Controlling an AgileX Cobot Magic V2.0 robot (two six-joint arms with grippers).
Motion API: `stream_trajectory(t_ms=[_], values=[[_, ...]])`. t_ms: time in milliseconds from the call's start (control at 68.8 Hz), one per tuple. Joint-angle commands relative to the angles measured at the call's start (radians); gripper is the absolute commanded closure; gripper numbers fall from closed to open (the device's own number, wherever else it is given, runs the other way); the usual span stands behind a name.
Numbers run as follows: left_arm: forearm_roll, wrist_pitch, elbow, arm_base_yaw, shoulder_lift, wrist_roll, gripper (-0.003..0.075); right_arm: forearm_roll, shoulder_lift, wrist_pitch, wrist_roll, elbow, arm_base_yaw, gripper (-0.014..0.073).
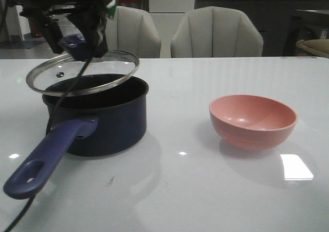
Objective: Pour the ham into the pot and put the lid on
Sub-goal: 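Carry the glass lid over the saucepan with the left gripper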
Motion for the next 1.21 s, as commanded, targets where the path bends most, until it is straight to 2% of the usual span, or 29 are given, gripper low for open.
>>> stream_trajectory(t_ms=[0,451,1192], values=[[-0.001,-0.028,-0.07,-0.017,-0.027,-0.001,0.0481,0.002,0.003,-0.088,-0.008,-0.028,0.001,0.0454],[0.022,0.012,-0.103,-0.017,0.04,-0.001,0.0481,0.002,0.003,-0.088,-0.008,-0.028,0.001,0.0454],[0.026,-0.028,-0.139,-0.017,0.087,-0.001,0.0467,0.002,0.003,-0.088,-0.008,-0.028,0.001,0.0454]])
